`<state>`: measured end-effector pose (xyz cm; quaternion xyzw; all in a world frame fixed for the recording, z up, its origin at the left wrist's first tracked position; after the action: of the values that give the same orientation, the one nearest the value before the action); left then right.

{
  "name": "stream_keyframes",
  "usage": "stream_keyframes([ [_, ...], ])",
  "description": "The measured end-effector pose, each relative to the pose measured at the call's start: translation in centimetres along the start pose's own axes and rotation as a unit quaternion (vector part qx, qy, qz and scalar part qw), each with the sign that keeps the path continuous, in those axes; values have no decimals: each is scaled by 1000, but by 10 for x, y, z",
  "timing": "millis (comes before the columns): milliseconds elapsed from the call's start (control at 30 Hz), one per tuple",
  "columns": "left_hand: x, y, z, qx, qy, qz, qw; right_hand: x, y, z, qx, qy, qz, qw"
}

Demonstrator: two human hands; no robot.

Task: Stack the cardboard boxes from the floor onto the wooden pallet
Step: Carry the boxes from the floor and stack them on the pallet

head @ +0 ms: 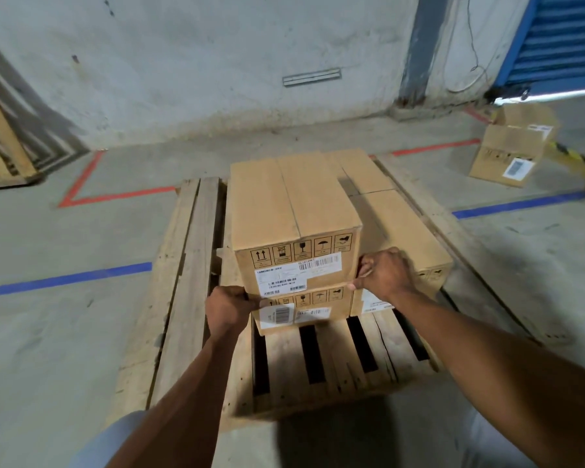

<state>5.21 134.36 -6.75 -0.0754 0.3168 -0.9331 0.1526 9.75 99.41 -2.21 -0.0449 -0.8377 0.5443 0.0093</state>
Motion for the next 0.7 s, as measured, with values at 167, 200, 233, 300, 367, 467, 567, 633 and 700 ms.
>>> stream_keyframes([
  [167,1,0,3,-47,21,13,999,10,2,-16,66,-54,31,996],
  [200,1,0,3,-52,23,12,998,11,4,-16,71,-55,41,995],
  [233,1,1,3,-54,25,6,998,12,7,-15,73,-56,46,995],
  [300,1,2,2,-48,28,-11,998,11,12,-11,84,-64,56,993],
  [367,0,2,2,-47,36,-19,998,10,14,-8,87,-65,60,992],
  [467,0,2,4,-42,39,-17,998,9,13,-5,69,-57,58,994],
  [567,0,2,2,-26,29,-17,999,7,9,-5,46,-48,57,996],
  [633,0,1,1,-25,28,-17,999,7,8,-5,38,-45,54,997],
  [700,-2,1,1,-34,29,-19,999,6,9,-5,45,-46,43,997],
])
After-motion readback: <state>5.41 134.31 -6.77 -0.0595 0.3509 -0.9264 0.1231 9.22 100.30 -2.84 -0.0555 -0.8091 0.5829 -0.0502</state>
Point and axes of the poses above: each hand's wrist, its own x-axis away from the middle knuckle, its own y-axis out of the palm, z = x × y, the point moved 8 cm from there along -x, towards the middle knuckle, and after that the axes turned 1 degree about z, right-handed, at the moved point
